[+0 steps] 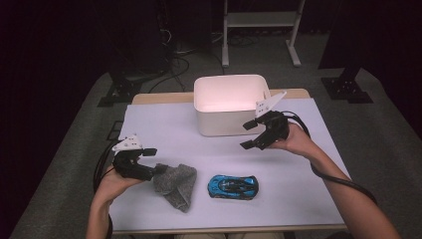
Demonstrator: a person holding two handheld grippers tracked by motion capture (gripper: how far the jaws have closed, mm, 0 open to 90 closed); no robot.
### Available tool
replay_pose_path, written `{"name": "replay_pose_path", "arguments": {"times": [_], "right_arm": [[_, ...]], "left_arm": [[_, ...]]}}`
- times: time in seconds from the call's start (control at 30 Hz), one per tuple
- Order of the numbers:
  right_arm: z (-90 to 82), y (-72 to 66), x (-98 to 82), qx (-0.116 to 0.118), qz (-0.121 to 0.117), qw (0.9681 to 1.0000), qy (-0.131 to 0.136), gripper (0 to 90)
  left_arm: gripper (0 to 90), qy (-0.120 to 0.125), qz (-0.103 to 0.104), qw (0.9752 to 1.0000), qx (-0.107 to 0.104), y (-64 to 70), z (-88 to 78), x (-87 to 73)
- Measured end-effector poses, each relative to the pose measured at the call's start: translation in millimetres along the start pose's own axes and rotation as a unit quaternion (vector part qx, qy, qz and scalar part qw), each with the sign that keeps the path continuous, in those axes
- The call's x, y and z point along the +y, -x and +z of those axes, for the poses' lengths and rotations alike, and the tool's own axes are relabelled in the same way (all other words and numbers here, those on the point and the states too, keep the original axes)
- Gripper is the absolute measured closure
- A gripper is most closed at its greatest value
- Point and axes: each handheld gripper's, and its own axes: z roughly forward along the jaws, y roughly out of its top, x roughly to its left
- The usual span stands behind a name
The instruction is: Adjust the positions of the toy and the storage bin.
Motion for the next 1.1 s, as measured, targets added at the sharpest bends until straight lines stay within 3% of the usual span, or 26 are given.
{"name": "replay_pose_path", "arguments": {"times": [0.67, 1.1], "right_arm": [[5.2, 34.0, 56.5, -0.004, -0.041, 0.9988, -0.028, 22.6], [16.6, 59.5, 65.8, -0.013, -0.041, 0.9979, -0.047, 27.8]], "left_arm": [[15.9, 0.012, 0.0, 0.9999, 0.003, -3.4, -9.7, -0.2], [10.5, 0.003, -0.002, 0.9999, 0.016, -1.0, -10.5, -1.4]]}}
